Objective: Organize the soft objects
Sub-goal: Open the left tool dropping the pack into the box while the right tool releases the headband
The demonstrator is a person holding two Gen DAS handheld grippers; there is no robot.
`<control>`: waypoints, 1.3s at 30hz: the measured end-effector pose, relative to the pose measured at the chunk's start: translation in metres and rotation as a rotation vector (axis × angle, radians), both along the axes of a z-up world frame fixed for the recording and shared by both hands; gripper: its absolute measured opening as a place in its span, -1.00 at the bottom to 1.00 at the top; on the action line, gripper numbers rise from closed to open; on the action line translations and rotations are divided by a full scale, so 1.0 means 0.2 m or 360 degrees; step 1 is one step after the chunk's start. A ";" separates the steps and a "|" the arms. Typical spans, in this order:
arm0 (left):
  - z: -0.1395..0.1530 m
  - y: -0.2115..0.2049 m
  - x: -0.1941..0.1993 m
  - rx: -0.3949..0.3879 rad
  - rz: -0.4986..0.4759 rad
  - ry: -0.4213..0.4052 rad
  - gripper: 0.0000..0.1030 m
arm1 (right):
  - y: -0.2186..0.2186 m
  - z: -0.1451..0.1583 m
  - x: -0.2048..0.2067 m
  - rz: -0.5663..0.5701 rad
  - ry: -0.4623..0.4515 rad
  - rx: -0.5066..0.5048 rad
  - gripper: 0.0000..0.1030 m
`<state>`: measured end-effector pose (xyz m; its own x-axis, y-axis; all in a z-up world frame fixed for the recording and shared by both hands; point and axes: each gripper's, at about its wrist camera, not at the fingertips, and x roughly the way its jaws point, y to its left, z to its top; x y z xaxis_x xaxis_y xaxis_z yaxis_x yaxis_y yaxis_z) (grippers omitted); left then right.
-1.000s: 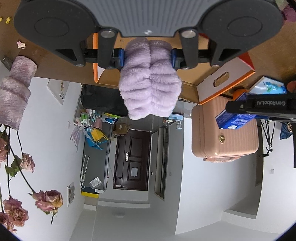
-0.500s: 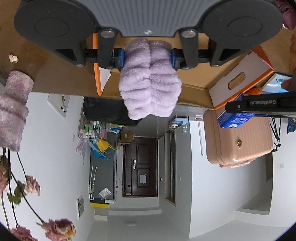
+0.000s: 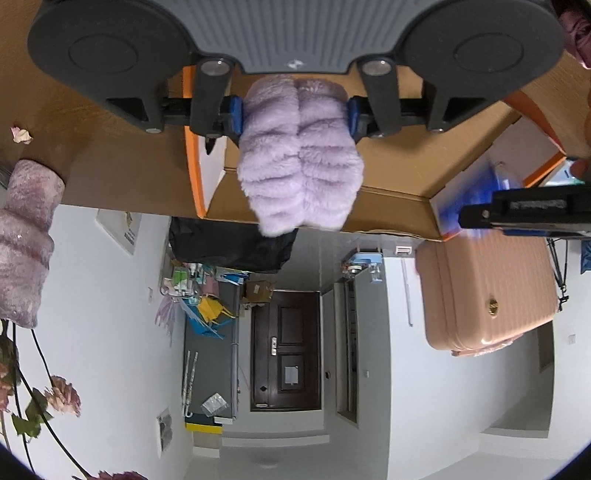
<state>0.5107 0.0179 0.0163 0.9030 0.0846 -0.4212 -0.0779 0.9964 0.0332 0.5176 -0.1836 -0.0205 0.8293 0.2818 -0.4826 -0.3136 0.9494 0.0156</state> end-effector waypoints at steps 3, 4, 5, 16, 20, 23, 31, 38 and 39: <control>0.02 0.01 -0.02 -0.0004 0.0023 -0.0036 0.71 | 0.00 0.01 0.01 -0.0045 -0.0019 -0.0009 0.81; 0.02 0.02 -0.02 -0.0004 0.0026 -0.0040 0.95 | -0.01 0.01 0.01 -0.0060 -0.0041 -0.0007 0.94; 0.03 0.02 -0.02 -0.0003 0.0037 -0.0043 1.00 | -0.01 0.01 0.01 -0.0064 -0.0050 -0.0004 0.94; 0.06 0.03 -0.03 0.0011 0.0057 -0.0033 1.00 | -0.02 0.02 0.00 -0.0060 -0.0052 -0.0016 1.00; 0.06 0.02 -0.05 0.0035 0.0053 -0.0021 1.00 | -0.02 0.04 -0.01 -0.0051 -0.0057 -0.0026 1.00; 0.08 0.02 -0.07 0.0056 0.0049 -0.0018 1.00 | -0.01 0.05 -0.02 -0.0048 -0.0067 -0.0037 1.00; 0.12 0.02 -0.14 0.0074 0.0055 0.0006 1.00 | -0.01 0.13 -0.09 -0.0032 -0.0111 -0.0070 1.00; 0.15 0.01 -0.20 0.0088 0.0049 0.0016 1.00 | -0.02 0.19 -0.16 -0.0041 -0.0134 -0.0070 1.00; 0.16 0.00 -0.21 0.0090 0.0050 0.0017 1.00 | -0.03 0.20 -0.17 -0.0040 -0.0140 -0.0069 1.00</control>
